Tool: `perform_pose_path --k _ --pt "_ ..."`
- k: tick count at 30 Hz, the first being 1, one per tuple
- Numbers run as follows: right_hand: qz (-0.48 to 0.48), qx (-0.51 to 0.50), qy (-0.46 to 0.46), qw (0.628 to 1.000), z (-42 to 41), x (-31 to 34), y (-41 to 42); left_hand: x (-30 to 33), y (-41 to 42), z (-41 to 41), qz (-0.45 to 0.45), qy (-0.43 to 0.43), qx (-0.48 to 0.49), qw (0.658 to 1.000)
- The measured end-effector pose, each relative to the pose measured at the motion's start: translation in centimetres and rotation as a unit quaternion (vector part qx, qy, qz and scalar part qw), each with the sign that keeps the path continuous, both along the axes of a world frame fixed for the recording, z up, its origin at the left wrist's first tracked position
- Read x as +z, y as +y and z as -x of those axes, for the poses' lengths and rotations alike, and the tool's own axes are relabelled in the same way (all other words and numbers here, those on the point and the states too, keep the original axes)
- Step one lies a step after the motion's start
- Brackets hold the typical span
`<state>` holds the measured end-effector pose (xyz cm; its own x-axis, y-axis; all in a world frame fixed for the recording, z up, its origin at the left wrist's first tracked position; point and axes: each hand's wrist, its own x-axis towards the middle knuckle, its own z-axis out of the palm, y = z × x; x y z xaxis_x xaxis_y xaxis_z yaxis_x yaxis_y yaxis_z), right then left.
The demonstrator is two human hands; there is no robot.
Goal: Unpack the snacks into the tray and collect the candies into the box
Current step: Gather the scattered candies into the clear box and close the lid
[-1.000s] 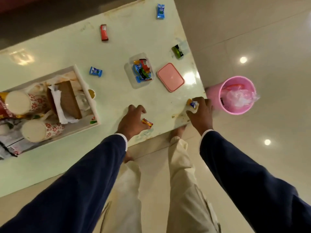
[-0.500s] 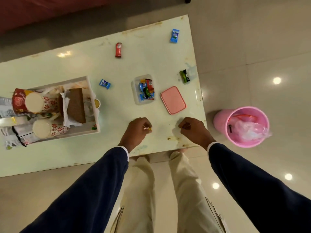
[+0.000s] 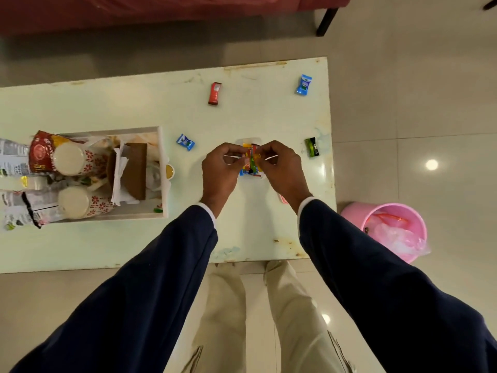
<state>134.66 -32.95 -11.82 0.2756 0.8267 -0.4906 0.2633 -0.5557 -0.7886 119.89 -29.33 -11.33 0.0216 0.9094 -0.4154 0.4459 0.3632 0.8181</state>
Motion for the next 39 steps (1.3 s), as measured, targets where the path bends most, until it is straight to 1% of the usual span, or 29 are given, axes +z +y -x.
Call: perform_pose_path --k 3,4,6,8,10,13,15,17,21,22,24,26,29,31,33,35,37,39 --pt "0.007 -0.019 0.023 1.000 1.1 -0.1 1.0 0.0 0.5 0.4 -0.021 0.041 -0.036 0.998" --pt "0.015 -0.026 0.025 0.999 1.1 -0.1 1.1 0.0 0.5 0.7 -0.041 0.065 -0.046 0.996" --pt "0.014 -0.040 0.002 0.999 0.6 0.0 1.2 0.0 0.7 1.8 -0.115 0.150 -0.068 0.980" --pt "-0.009 -0.060 -0.050 0.997 -0.8 -0.1 1.1 -0.3 1.4 3.6 -0.168 0.217 -0.073 0.959" --pt "-0.015 -0.072 -0.112 0.991 -2.6 -0.7 0.6 -0.8 2.7 5.7 -0.151 0.258 -0.087 0.950" --pt "0.011 -0.047 -0.189 0.981 -4.9 -2.2 -0.2 -1.8 4.8 8.5 -0.081 0.326 -0.131 0.933" --pt "0.029 -0.011 -0.264 0.964 -6.0 -3.4 -0.3 -2.3 6.1 9.9 -0.067 0.322 -0.133 0.935" --pt "0.039 0.012 -0.325 0.945 -6.8 -4.0 0.2 -2.9 7.2 10.6 -0.073 0.320 -0.142 0.934" --pt "0.055 0.095 -0.364 0.925 -7.2 -5.2 0.6 -4.3 8.2 10.6 -0.076 0.368 -0.201 0.905" --pt "0.047 0.102 -0.361 0.926 -7.2 -5.4 0.7 -4.6 8.2 10.5 -0.070 0.372 -0.210 0.901" --pt "0.025 0.084 -0.343 0.935 -7.1 -5.7 0.7 -5.2 8.2 10.3 -0.048 0.375 -0.219 0.900" --pt "0.011 0.067 -0.324 0.943 -7.1 -6.1 0.8 -5.8 7.9 9.9 -0.036 0.367 -0.208 0.906" --pt "0.019 0.039 -0.289 0.956 -7.3 -6.2 0.9 -6.4 7.5 9.5 -0.026 0.338 -0.174 0.925" --pt "0.024 -0.008 -0.236 0.971 -7.5 -6.0 1.1 -6.0 7.5 9.1 -0.018 0.291 -0.111 0.950" --pt "0.029 -0.077 -0.145 0.986 -7.4 -5.3 1.2 -4.8 7.4 8.2 -0.007 0.214 -0.036 0.976" --pt "0.029 -0.113 -0.057 0.992 -6.7 -4.1 1.0 -3.2 6.7 6.9 0.021 0.097 0.002 0.995" --pt "0.018 -0.101 0.000 0.995 -5.2 -2.9 0.6 -1.8 5.3 5.7 0.048 -0.003 0.006 0.999" --pt "0.003 -0.072 0.012 0.997 -3.4 -1.9 0.1 -0.9 4.0 4.8 0.070 -0.043 -0.009 0.997"
